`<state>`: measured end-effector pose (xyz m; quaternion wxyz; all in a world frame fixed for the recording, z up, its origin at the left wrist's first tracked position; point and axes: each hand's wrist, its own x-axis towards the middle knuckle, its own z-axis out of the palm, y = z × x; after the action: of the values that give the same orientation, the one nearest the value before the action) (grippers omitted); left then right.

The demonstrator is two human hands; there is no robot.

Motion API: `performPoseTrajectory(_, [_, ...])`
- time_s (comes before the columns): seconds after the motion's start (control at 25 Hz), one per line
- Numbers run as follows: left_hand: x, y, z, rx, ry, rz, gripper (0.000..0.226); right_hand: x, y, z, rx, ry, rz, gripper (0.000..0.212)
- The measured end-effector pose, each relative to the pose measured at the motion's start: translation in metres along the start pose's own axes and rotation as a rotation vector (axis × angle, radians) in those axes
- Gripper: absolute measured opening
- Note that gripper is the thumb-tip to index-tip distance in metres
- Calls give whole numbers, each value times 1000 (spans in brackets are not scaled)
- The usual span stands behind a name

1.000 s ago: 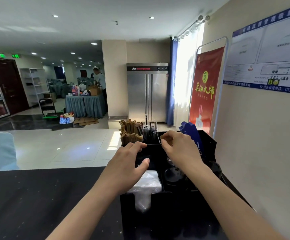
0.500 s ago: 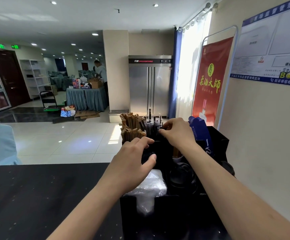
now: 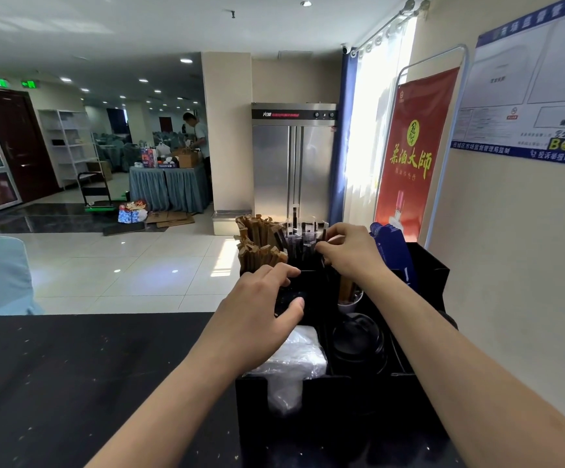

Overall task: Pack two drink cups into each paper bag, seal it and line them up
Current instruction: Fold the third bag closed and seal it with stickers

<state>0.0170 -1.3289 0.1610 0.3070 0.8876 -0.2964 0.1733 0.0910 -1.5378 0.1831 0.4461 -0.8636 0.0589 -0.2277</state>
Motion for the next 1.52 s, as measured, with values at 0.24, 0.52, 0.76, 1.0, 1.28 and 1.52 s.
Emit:
performPoseTrajectory(0.24, [-4, 9, -8, -2, 9, 7, 41, -4, -21, -21, 139, 64, -130, 19])
performPoseTrajectory(0.52, [-13, 35, -31, -5, 32, 25, 41, -25, -58, -61, 227, 99, -240, 14])
performPoseTrajectory(0.76, [-29, 65, -49, -15, 73, 56, 40, -62, -92, -99, 275, 74, -314, 10])
performPoseTrajectory(1.0, [-61, 78, -47, 6, 138, 37, 46, -119, -103, -111, 303, -63, -332, 11])
performPoseTrajectory(1.28, [-107, 87, -33, -138, 90, -13, 44, -174, -89, -111, 417, -228, -187, 14])
performPoseTrajectory(1.52, [-144, 96, -25, -358, 97, -51, 22, -207, -71, -102, 503, -318, -113, 17])
